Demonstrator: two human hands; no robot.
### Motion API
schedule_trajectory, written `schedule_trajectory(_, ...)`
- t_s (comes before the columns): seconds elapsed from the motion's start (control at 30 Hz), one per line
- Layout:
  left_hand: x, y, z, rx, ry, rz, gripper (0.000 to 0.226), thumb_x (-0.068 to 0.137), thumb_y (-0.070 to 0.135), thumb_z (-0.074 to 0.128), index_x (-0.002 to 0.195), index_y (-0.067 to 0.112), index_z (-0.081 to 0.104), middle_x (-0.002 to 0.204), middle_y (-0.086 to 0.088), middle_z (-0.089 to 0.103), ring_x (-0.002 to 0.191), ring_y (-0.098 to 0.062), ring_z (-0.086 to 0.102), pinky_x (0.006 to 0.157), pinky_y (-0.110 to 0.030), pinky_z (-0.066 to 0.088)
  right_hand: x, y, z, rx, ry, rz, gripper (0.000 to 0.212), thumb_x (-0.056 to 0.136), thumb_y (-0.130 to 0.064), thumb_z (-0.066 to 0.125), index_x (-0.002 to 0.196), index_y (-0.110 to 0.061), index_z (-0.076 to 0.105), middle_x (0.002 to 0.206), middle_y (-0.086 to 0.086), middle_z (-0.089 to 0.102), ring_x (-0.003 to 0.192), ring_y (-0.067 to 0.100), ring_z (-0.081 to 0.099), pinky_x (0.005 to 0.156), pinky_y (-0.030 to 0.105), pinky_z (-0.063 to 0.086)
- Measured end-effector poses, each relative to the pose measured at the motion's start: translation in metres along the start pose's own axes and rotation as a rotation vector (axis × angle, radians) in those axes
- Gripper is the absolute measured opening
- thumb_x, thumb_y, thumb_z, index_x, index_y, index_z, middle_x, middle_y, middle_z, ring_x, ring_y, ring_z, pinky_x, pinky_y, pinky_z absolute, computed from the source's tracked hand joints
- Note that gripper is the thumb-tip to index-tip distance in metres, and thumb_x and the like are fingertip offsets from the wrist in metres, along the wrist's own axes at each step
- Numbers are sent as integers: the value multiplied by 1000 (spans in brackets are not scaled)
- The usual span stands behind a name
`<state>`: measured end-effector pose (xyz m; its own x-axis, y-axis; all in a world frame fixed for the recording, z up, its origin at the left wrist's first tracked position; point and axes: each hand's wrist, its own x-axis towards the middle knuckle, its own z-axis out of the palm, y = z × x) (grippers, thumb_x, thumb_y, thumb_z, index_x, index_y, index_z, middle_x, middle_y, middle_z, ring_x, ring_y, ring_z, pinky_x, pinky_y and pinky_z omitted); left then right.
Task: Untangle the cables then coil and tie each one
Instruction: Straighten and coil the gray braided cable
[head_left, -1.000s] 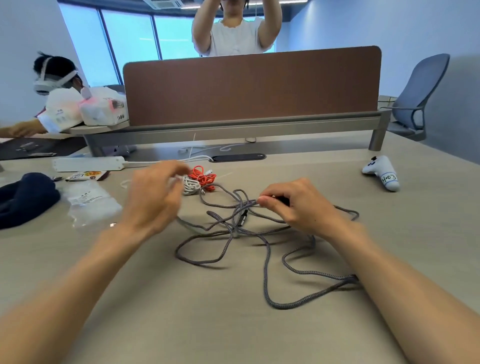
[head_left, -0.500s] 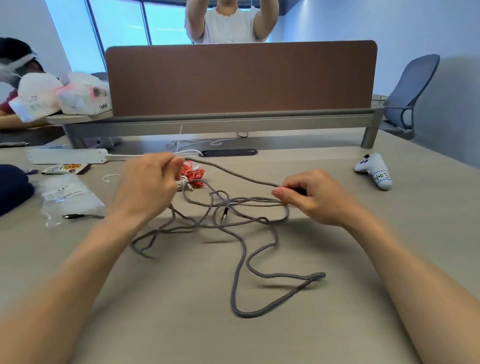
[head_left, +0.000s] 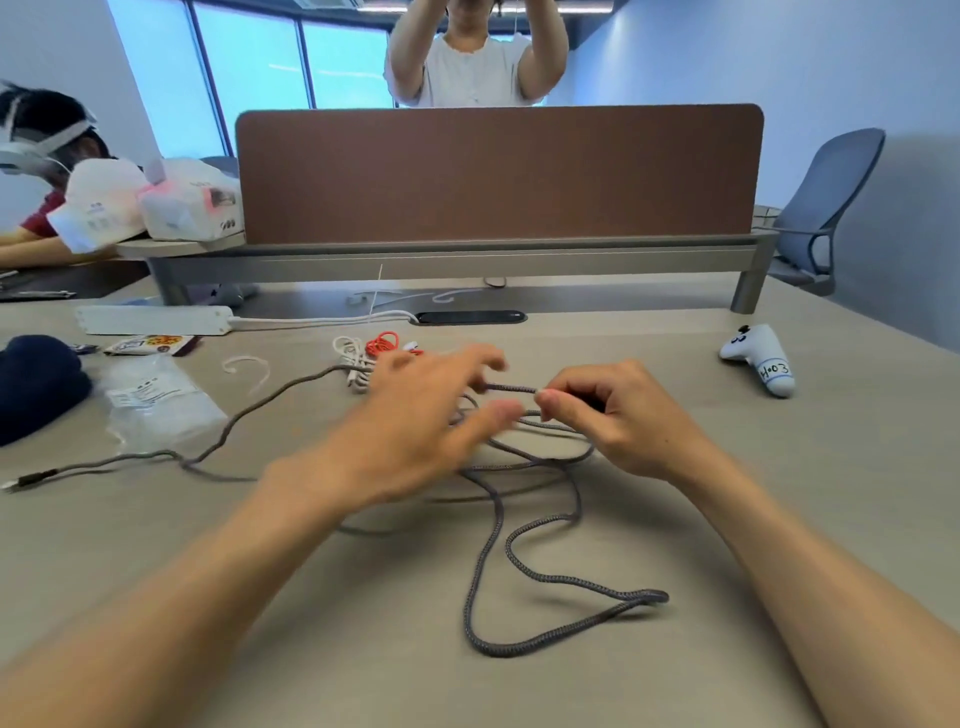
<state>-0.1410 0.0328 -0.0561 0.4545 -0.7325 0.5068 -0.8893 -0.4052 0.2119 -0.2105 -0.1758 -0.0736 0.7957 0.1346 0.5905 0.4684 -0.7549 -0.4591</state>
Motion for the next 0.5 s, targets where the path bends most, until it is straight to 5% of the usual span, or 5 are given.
schedule_trajectory(0.07,8,5,20,9,-114,73,33,92,53,44,104,25,55,72,15,52,74,-11,49,73,-35,44,0,-1,2,-14,9,-35,24,90,-26,57,76,-11,71,57,-28,55,51,0,49,51,9,29)
schedule_trajectory(0.17,11,-17,24,29,171,139,32,93,39,41,75,18,56,57,3,54,53,-23,50,51,-29,35,-3,4,-4,-10,25,-11,30,87,-35,59,69,-12,68,51,-16,51,47,6,43,48,13,27)
schedule_trajectory(0.33,2,-58,-8,226,503,-216,35,94,34,42,67,17,56,57,-6,56,56,-31,51,50,-29,27,-3,17,-22,-74,162,22,33,88,-39,61,63,-18,63,50,-8,50,47,9,42,47,20,31)
schedule_trajectory(0.5,-8,-84,-17,288,533,-560,37,97,29,44,76,8,65,82,-21,67,77,-38,53,60,-36,33,-4,31,-29,-153,164,99,36,86,-45,51,73,-17,69,54,-6,56,52,9,46,49,15,31)
